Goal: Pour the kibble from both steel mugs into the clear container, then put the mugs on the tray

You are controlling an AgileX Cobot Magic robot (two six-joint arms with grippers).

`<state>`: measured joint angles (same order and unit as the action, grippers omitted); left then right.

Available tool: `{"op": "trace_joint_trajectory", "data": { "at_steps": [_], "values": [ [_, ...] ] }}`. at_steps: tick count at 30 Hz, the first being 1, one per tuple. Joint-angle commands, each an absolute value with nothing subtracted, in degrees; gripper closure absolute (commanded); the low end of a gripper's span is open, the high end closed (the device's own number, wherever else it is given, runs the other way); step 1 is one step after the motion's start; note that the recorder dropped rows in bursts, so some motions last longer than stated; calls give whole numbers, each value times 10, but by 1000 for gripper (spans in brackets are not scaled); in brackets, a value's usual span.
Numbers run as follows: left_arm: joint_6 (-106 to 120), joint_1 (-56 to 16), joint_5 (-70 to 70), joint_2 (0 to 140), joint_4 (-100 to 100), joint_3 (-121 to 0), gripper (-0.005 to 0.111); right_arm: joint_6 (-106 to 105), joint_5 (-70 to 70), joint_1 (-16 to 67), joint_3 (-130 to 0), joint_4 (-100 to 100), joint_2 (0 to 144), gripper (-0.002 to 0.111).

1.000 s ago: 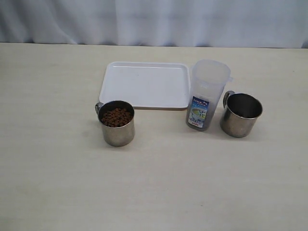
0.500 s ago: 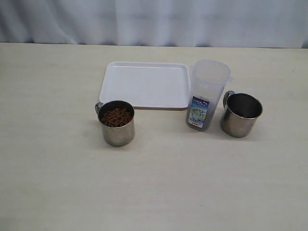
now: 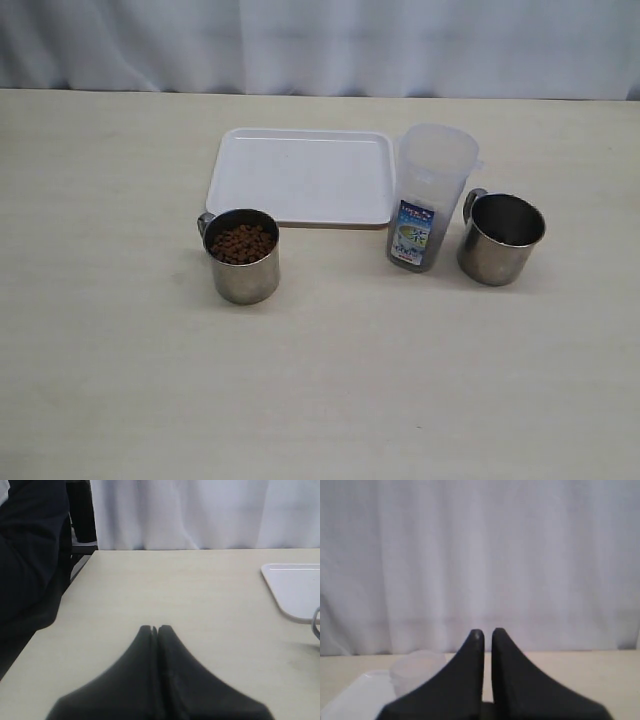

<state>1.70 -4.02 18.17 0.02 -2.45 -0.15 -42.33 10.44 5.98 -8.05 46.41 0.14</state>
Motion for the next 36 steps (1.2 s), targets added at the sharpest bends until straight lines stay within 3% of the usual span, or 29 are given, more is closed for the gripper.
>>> {"op": "trace_joint_trajectory", "data": {
  "at_steps": [1, 6, 36],
  "values": [
    [16, -40, 177, 0, -24, 0, 107, 19, 83, 61, -52, 29, 0, 104],
    [16, -40, 177, 0, -24, 0, 107, -10, 53, 61, 0, -6, 0, 104],
    [16, -40, 177, 0, -24, 0, 107, -21, 96, 68, 0, 38, 0, 104]
  ]
}}
